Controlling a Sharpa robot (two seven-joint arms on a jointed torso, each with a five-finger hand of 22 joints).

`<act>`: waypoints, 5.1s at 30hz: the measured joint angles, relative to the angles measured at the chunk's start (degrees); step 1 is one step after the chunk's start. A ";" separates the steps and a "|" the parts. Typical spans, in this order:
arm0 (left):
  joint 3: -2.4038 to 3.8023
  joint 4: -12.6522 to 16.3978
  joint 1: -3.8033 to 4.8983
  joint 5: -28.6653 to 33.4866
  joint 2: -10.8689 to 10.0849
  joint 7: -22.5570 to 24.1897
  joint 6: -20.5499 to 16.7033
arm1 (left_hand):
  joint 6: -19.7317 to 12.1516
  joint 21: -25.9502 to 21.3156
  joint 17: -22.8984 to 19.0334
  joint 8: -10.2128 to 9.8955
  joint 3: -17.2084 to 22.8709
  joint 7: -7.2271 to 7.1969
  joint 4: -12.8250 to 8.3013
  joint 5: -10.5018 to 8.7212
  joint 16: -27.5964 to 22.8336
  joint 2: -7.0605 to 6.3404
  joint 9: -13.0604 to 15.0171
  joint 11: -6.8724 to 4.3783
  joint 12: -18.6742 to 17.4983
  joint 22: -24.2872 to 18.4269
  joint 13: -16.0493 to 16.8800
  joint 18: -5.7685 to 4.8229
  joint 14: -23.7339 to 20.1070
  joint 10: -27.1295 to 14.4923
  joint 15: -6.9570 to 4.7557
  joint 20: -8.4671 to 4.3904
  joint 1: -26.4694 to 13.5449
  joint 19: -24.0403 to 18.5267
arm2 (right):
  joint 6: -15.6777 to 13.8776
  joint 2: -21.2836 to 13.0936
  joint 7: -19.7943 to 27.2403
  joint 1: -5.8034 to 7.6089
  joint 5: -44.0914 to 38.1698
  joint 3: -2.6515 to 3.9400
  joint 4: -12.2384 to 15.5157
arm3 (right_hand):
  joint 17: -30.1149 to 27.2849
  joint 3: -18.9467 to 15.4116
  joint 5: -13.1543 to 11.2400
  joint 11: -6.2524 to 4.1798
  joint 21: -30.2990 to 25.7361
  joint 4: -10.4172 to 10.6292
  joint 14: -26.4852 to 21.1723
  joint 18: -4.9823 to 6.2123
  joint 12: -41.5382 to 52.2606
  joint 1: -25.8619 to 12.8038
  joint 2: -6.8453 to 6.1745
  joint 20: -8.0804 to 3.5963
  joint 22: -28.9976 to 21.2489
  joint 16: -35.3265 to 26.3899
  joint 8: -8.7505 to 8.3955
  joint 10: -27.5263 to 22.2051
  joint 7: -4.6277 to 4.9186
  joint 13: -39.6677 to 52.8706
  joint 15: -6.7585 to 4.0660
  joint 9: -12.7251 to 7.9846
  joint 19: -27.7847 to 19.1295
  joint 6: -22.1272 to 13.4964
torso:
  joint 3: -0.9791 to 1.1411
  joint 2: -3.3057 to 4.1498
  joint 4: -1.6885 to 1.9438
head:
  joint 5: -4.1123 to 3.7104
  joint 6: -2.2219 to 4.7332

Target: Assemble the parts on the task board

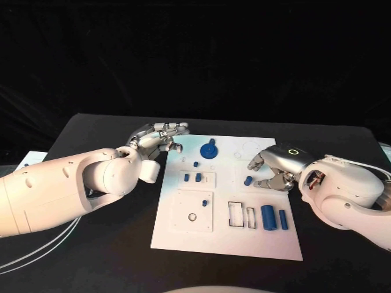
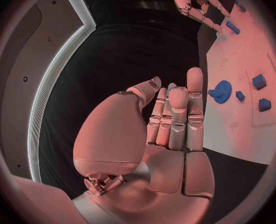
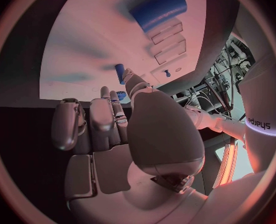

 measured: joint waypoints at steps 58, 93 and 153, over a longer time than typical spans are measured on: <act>-0.10 -0.29 -0.05 -0.47 0.02 -0.11 0.54 | 0.00 -0.27 -0.13 0.00 -0.16 0.00 -0.16 0.00 0.00 0.00 0.00 0.00 0.52 -0.09 0.00 0.00 -0.20 0.00 0.20 0.00 0.00 0.00 | -5.25 1.24 0.62 -0.88 0.61 0.65 7.47 | 4.57 12.79 -4.63 0.14 4.18 -2.48 0.00 0.00 0.36 6.93 4.39 -0.38 3.73 4.00 1.80 11.87 0.23 0.25 0.01 2.36 2.88 10.18 | 0.00 -0.01 0.07 | -0.46 0.53; -0.11 -0.75 -0.09 -0.51 0.83 -0.09 0.88 | 0.00 -0.27 -0.13 0.28 -0.16 0.00 -0.16 0.00 0.00 0.00 0.00 0.00 0.52 -0.13 0.00 0.00 -0.20 0.00 0.20 0.00 0.00 0.00 | -2.18 14.34 2.55 -6.14 3.04 -1.24 2.75 | 4.10 14.03 -4.06 0.30 4.17 -2.95 0.00 0.00 -0.67 5.83 3.89 -0.38 3.70 3.99 1.21 12.03 0.67 0.20 0.01 2.52 2.88 10.00 | -0.06 0.06 0.18 | 0.49 -0.62; -0.12 -0.56 -0.10 -0.54 0.37 -0.30 1.09 | -0.33 -0.26 -0.29 0.28 -0.70 0.09 0.01 0.00 0.00 0.16 0.04 0.18 0.69 -0.22 0.00 0.00 -0.20 -0.22 0.20 0.00 -0.16 0.00 | -10.38 5.90 4.66 -5.29 6.36 -0.24 7.98 | -1.89 0.52 -0.21 1.35 -0.44 -0.85 -0.01 -0.01 2.51 0.00 1.56 1.97 0.25 0.00 1.06 4.26 3.30 0.48 2.48 0.29 -0.29 -0.93 | -0.01 -0.05 -0.13 | 0.10 -0.48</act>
